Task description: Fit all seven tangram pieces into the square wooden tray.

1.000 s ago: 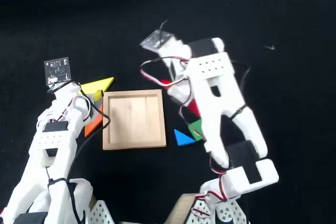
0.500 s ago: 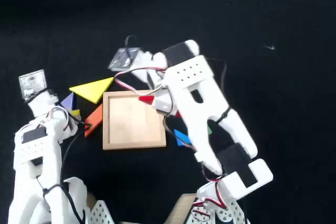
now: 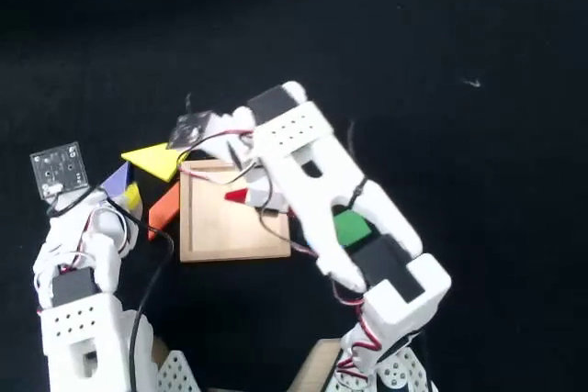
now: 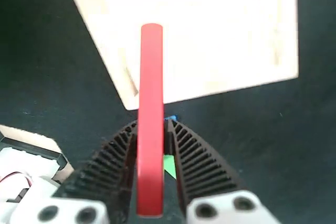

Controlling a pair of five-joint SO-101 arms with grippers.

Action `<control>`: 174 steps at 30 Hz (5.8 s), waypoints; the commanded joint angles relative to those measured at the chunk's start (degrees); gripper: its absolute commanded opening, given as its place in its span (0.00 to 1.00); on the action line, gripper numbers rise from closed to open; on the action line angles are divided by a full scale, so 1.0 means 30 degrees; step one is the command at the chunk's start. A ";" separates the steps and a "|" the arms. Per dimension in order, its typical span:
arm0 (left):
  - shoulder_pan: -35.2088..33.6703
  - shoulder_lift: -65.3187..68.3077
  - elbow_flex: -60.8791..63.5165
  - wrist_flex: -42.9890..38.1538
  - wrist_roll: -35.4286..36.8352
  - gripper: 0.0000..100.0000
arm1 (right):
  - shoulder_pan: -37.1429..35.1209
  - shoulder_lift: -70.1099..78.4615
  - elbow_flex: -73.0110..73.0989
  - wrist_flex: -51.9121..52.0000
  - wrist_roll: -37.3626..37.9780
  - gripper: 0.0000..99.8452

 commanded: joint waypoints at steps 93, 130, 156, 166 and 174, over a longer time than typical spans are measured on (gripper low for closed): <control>0.2212 -0.5070 0.1744 0.2227 -0.2315 0.25 | -0.1758 0.0132 0.2037 -0.6447 -0.0527 0.17; 0.2242 -0.5070 0.1919 0.1700 -0.2315 0.25 | -0.1026 0.3326 0.2359 -1.0139 0.0850 0.01; 0.2242 -0.5070 0.1949 0.1700 -0.2315 0.25 | 0.2696 0.3297 -0.0425 -0.8527 0.2022 0.17; 0.2242 -0.5070 0.1949 0.1700 -0.2315 0.25 | 0.2696 0.7311 -0.4498 -0.6066 0.3311 0.13; 0.2242 -0.5070 0.1949 0.1700 -0.2315 0.25 | 0.2930 0.8747 -0.6051 -0.6037 0.5245 0.02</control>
